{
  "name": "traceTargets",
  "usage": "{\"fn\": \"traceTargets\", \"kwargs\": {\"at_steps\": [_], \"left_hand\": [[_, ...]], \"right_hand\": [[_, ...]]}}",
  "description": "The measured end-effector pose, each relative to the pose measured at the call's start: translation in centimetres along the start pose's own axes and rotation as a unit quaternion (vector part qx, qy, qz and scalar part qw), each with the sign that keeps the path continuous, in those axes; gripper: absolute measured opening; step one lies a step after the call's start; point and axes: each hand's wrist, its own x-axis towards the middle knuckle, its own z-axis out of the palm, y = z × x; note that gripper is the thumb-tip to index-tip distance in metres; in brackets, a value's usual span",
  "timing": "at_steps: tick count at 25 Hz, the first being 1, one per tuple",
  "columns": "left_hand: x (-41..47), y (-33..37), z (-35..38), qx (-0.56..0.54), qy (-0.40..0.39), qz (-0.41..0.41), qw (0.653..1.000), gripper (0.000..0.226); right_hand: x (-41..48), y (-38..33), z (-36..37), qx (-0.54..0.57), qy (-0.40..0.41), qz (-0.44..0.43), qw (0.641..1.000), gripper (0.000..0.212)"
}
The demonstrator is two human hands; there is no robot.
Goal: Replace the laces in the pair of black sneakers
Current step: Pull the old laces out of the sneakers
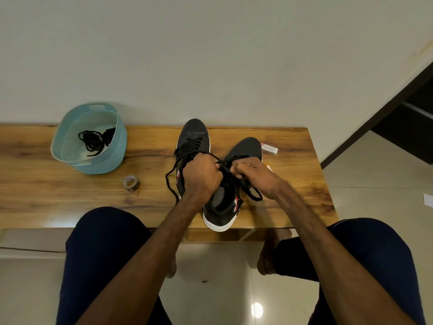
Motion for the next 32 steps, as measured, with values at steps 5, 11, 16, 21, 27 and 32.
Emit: {"fn": "traceTargets", "kwargs": {"at_steps": [5, 11, 16, 21, 27, 32], "left_hand": [[-0.2, -0.3, 0.2, -0.016, 0.025, 0.021, 0.999, 0.015], [0.2, -0.8, -0.1, -0.075, -0.049, 0.089, 0.992, 0.025], [1.2, -0.9, 0.0, -0.072, -0.082, 0.090, 0.990, 0.025], [1.6, -0.7, 0.2, -0.045, -0.079, 0.077, 0.993, 0.019], [1.4, 0.0, 0.6, -0.040, -0.035, 0.070, 0.996, 0.008], [1.6, 0.7, 0.7, 0.067, -0.052, 0.078, 0.993, 0.019]], "right_hand": [[-1.0, -2.3, -2.0, -0.038, 0.081, -0.024, 0.996, 0.037], [0.3, 0.7, -3.0, -0.143, 0.171, 0.073, 0.972, 0.033], [0.4, 1.4, -2.2, -0.228, 0.113, 0.099, 0.962, 0.027], [0.2, 1.5, -2.5, -0.232, 0.089, 0.124, 0.961, 0.027], [0.3, 1.6, -1.2, -0.282, 0.046, 0.127, 0.950, 0.036], [1.1, 1.4, -1.9, -0.281, 0.074, 0.076, 0.954, 0.012]]}}
